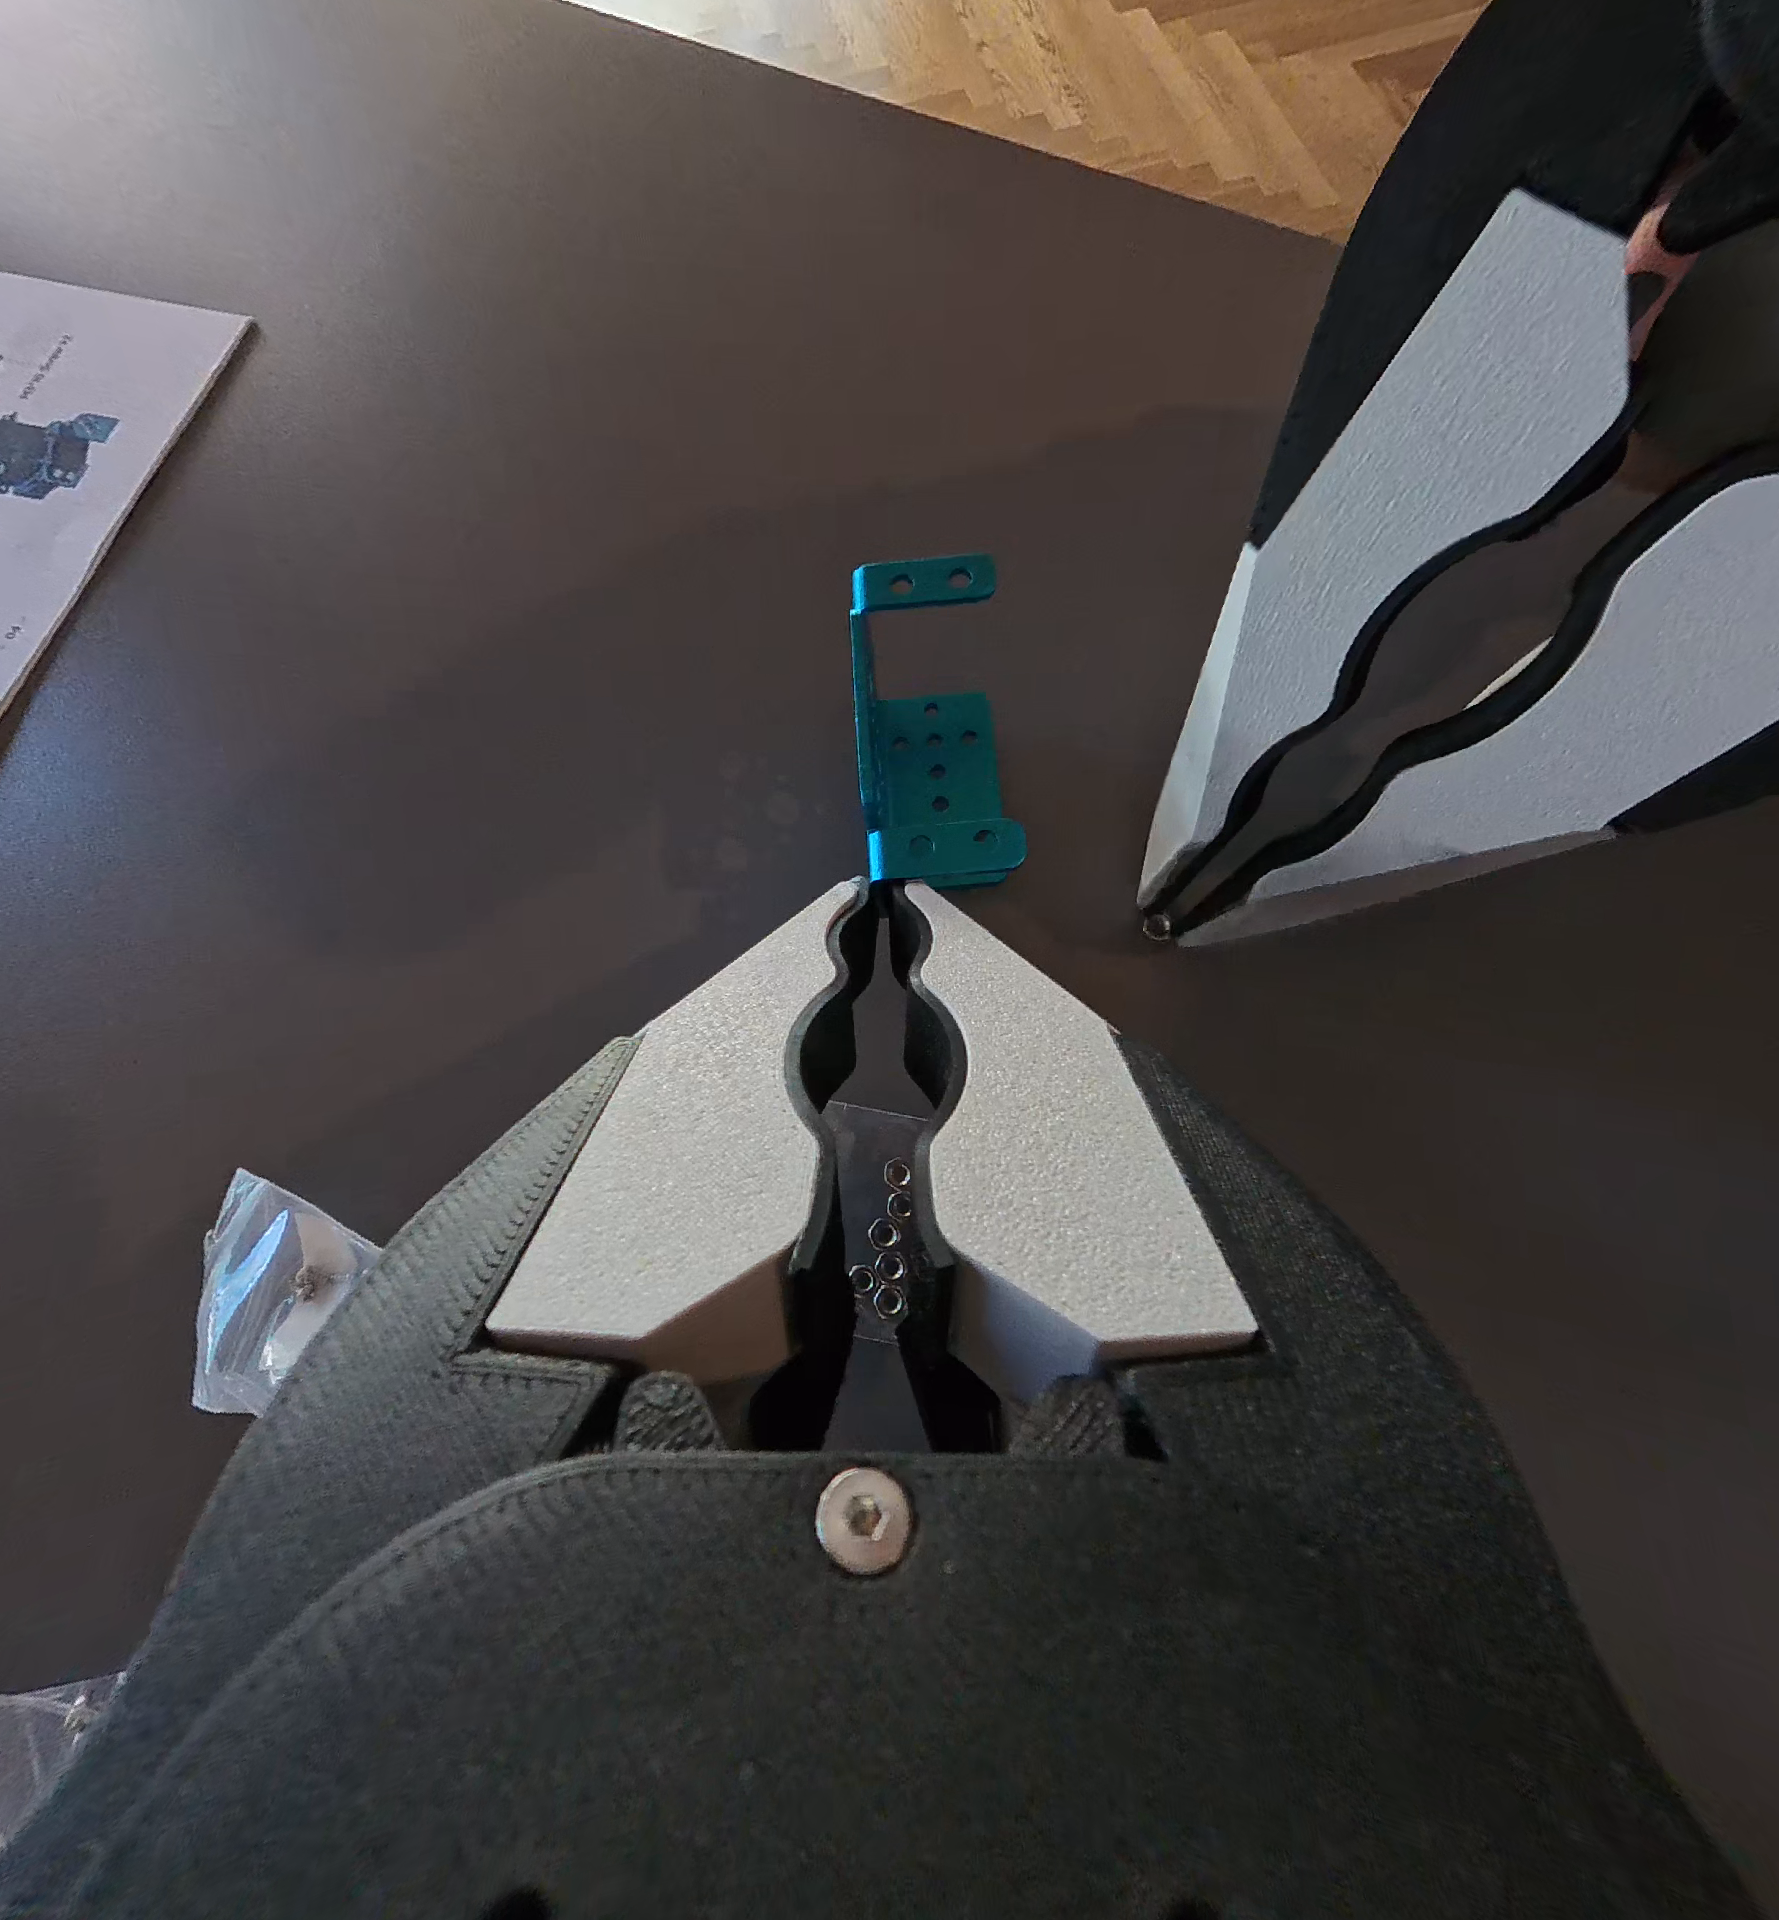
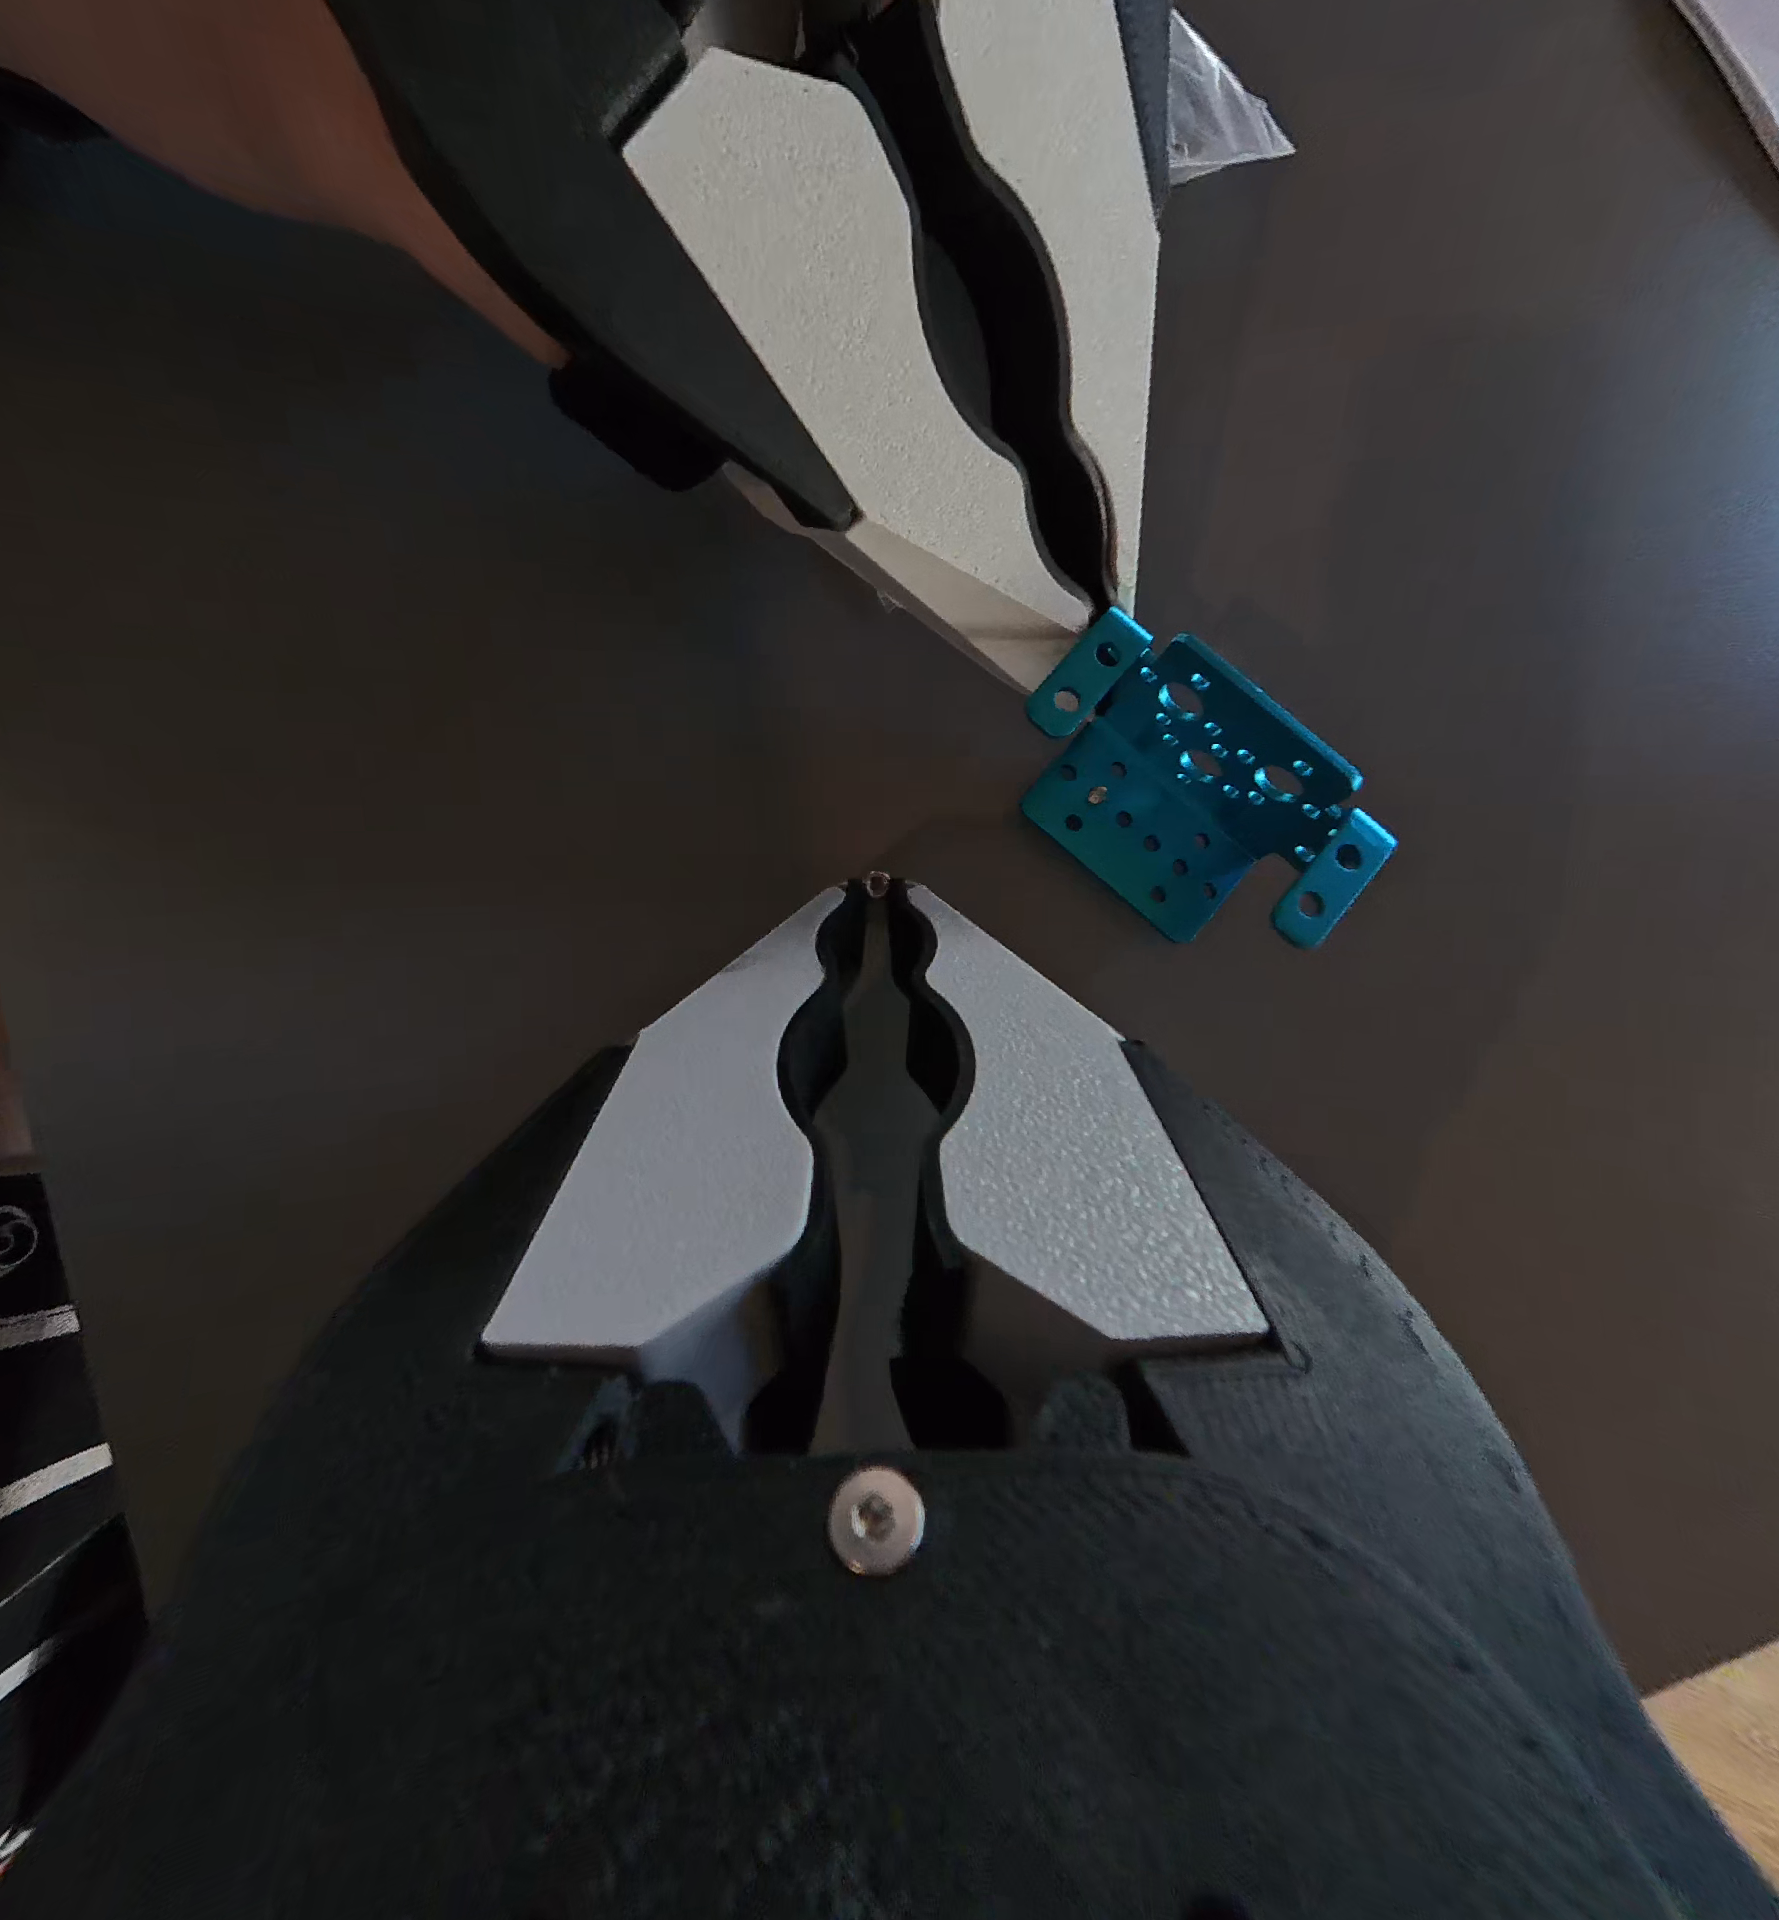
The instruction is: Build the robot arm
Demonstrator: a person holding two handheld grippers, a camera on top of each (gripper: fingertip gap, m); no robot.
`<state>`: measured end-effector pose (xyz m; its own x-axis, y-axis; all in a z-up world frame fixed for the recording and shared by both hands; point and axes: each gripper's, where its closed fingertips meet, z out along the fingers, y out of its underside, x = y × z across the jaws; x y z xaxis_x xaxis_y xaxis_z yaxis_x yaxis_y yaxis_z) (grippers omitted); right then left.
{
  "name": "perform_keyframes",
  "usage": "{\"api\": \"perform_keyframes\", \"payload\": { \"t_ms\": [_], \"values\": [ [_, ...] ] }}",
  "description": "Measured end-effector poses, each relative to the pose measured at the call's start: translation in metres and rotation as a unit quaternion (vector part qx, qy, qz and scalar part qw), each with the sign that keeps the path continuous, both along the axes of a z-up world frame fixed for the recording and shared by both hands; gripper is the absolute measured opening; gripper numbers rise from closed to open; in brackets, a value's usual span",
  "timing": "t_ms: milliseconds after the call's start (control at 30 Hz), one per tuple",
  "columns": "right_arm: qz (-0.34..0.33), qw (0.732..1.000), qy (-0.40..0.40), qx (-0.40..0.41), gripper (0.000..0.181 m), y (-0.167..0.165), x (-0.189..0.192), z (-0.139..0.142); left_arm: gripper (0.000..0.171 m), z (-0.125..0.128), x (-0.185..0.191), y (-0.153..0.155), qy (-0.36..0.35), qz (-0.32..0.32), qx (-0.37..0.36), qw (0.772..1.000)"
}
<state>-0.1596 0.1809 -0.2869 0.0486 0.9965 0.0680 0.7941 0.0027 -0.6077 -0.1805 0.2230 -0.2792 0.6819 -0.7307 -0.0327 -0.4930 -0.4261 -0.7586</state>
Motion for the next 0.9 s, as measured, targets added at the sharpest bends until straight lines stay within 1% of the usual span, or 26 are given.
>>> {"api": "perform_keyframes", "payload": {
  "t_ms": [200,400,533,767,900],
  "values": [
    [-0.023,0.999,0.020,0.024,0.003,0.015,-0.001,0.015,0.001,0.000,0.000,0.000,0.002,0.000,0.001,1.000],
    [-0.064,0.997,0.016,0.046,0.003,0.041,-0.007,0.015,0.001,0.000,0.000,0.000,0.005,0.000,0.002,1.000],
    [-0.063,0.997,0.018,0.040,0.002,0.042,-0.014,0.013,0.001,0.000,0.000,0.000,0.006,0.000,0.003,1.000],
    [-0.065,0.997,0.005,0.051,0.000,0.045,-0.013,0.009,0.001,0.000,0.000,0.000,0.003,0.001,0.000,1.000],
    [-0.055,0.998,0.024,0.036,0.001,0.033,-0.011,0.014,0.001,0.000,0.000,0.000,0.000,0.001,-0.001,1.000]
  ]
}}
